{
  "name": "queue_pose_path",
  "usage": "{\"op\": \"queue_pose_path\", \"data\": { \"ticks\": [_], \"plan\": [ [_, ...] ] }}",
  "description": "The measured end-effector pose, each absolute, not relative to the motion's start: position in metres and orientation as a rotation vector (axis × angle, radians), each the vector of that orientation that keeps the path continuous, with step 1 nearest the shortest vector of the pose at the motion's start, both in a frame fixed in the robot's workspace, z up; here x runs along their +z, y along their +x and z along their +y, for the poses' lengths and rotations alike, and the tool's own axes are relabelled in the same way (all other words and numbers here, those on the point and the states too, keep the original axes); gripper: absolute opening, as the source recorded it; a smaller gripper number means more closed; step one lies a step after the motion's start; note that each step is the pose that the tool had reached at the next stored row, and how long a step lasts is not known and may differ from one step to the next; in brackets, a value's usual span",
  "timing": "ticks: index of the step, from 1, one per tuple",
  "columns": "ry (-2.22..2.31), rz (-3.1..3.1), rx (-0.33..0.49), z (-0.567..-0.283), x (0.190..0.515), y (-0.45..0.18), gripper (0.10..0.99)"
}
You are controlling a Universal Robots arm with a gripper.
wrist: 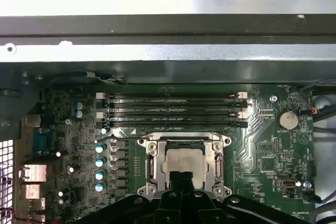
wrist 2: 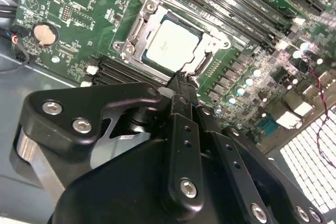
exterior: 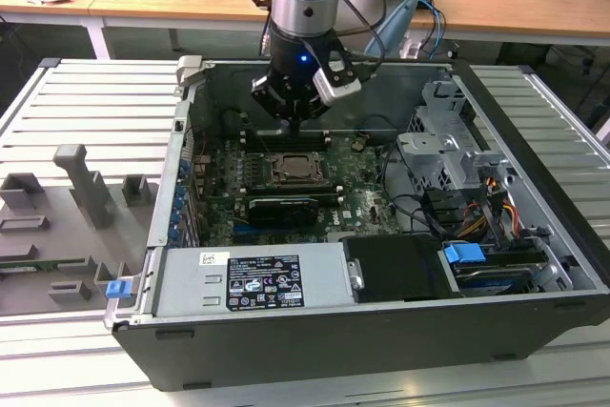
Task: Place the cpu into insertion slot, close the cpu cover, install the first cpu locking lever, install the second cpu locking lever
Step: 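Install the first cpu locking lever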
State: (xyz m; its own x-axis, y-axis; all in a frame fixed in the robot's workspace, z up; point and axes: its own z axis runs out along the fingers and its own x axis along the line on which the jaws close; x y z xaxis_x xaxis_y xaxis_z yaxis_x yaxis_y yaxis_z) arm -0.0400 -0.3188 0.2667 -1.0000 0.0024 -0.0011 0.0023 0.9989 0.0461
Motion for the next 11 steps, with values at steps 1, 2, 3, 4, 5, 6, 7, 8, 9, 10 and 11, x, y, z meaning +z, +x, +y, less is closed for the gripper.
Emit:
{"op": "queue_pose_path", "data": {
  "ticks": [1, 2, 3, 4, 5, 6, 7, 8, 9, 10, 11],
  "plan": [
    [0.001, 3.135, 0.073, -0.319, 0.266, -0.041, 0.106],
    [0.000, 3.132, 0.072, -0.319, 0.266, -0.043, 0.106],
    [0.000, 3.130, 0.073, -0.319, 0.266, -0.047, 0.106],
    [0.000, 3.129, 0.074, -0.319, 0.266, -0.051, 0.106],
    [0.000, 3.128, 0.074, -0.319, 0.266, -0.055, 0.106],
    [0.000, 3.127, 0.075, -0.319, 0.266, -0.061, 0.106],
    [0.000, 3.126, 0.075, -0.319, 0.265, -0.066, 0.106],
    [0.000, 3.125, 0.075, -0.319, 0.265, -0.071, 0.106],
    [0.000, 3.124, 0.075, -0.319, 0.265, -0.074, 0.106],
    [0.000, 3.124, 0.075, -0.319, 0.265, -0.078, 0.106],
    [0.000, 3.124, 0.075, -0.319, 0.265, -0.081, 0.106]
  ]
}}
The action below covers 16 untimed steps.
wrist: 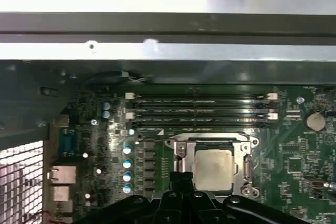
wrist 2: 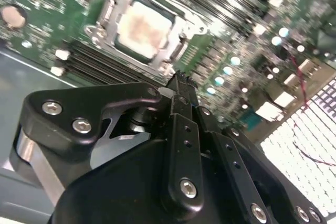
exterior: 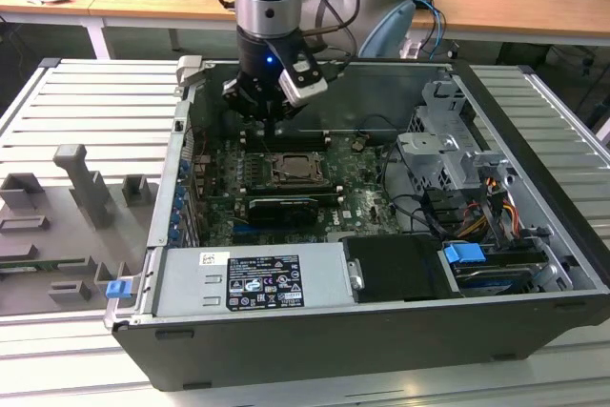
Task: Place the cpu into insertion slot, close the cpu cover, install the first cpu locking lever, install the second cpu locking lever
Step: 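Install the first cpu locking lever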
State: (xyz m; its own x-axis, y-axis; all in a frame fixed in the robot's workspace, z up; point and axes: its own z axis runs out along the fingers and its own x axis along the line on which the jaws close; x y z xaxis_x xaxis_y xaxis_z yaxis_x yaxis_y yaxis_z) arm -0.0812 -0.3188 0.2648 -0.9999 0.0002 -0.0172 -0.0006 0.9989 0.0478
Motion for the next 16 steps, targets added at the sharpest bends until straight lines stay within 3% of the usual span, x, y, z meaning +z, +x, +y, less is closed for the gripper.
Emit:
{"op": "queue_pose_path", "data": {
  "ticks": [16],
  "plan": [
    [0.000, 3.121, 0.080, -0.309, 0.256, -0.121, 0.106]
  ]
}}
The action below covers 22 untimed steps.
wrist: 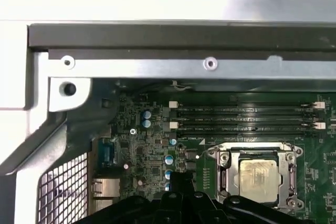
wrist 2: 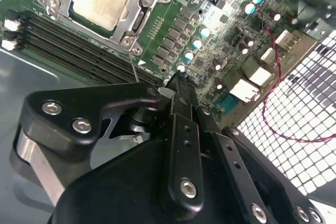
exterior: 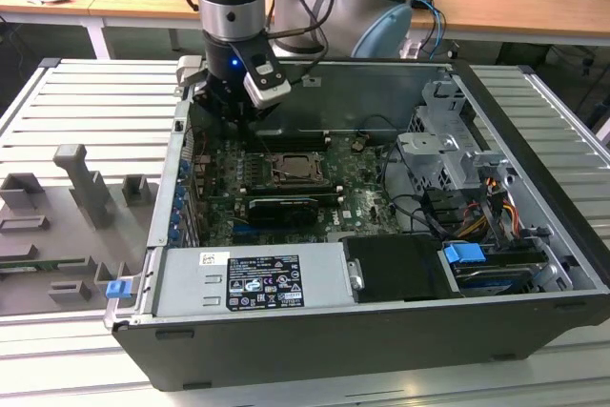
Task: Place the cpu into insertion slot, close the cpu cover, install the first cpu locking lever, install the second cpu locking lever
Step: 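Install the first cpu locking lever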
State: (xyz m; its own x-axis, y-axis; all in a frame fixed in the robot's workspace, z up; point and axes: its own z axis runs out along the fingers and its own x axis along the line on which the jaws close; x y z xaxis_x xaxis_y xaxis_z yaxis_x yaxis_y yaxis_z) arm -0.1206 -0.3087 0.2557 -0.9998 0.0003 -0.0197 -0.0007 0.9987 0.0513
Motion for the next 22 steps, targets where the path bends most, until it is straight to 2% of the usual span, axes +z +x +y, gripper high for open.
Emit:
{"op": "queue_pose_path", "data": {
  "ticks": [8, 22],
  "plan": [
    [0.000, 3.121, 0.080, -0.294, 0.254, -0.119, 0.106],
    [0.000, 3.121, 0.080, -0.293, 0.254, -0.092, 0.106]
  ]
}}
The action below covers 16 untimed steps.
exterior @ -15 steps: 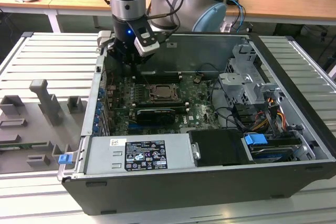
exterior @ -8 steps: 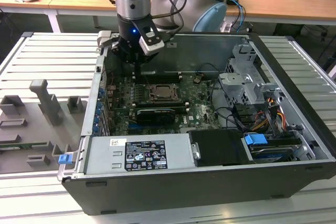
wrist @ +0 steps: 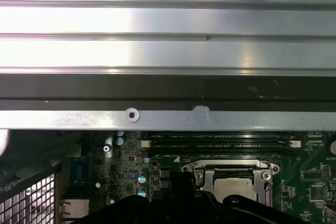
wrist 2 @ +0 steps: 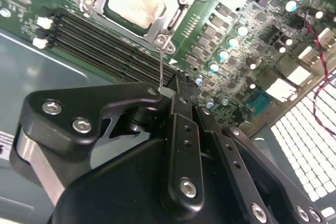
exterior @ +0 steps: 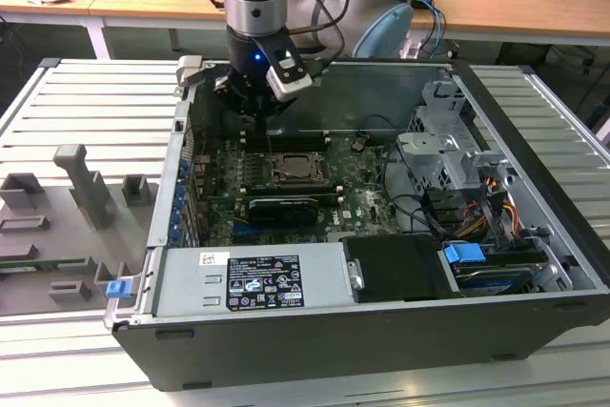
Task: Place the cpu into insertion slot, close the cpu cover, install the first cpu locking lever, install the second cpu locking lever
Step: 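Install the first cpu locking lever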
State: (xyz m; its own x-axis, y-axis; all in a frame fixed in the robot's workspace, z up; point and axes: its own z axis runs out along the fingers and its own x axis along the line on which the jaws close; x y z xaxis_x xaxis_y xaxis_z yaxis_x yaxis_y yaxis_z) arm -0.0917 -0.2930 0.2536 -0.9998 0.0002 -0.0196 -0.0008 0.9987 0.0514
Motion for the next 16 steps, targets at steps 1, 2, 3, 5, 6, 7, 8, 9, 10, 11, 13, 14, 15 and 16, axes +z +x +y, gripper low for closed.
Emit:
{"op": "queue_pose_path", "data": {
  "ticks": [1, 2, 3, 5, 6, 7, 8, 9, 10, 11, 13, 14, 15, 16],
  "plan": [
    [0.000, 3.121, 0.080, -0.293, 0.253, -0.090, 0.106],
    [0.000, 3.121, 0.080, -0.293, 0.253, -0.088, 0.106],
    [0.000, 3.121, 0.080, -0.293, 0.253, -0.086, 0.106],
    [0.000, 3.121, 0.080, -0.293, 0.252, -0.080, 0.106],
    [0.000, 3.121, 0.080, -0.293, 0.252, -0.076, 0.106],
    [0.000, 3.121, 0.080, -0.293, 0.251, -0.072, 0.106],
    [0.000, 3.121, 0.080, -0.293, 0.250, -0.067, 0.106],
    [0.000, 3.121, 0.080, -0.293, 0.250, -0.063, 0.106],
    [0.000, 3.121, 0.080, -0.293, 0.249, -0.060, 0.106],
    [0.000, 3.121, 0.080, -0.293, 0.249, -0.059, 0.106],
    [0.000, 3.121, 0.081, -0.293, 0.249, -0.056, 0.106],
    [0.000, 3.121, 0.081, -0.293, 0.248, -0.055, 0.106],
    [0.000, 3.121, 0.088, -0.293, 0.248, -0.054, 0.106],
    [0.000, 3.121, 0.101, -0.293, 0.248, -0.054, 0.106]
  ]
}}
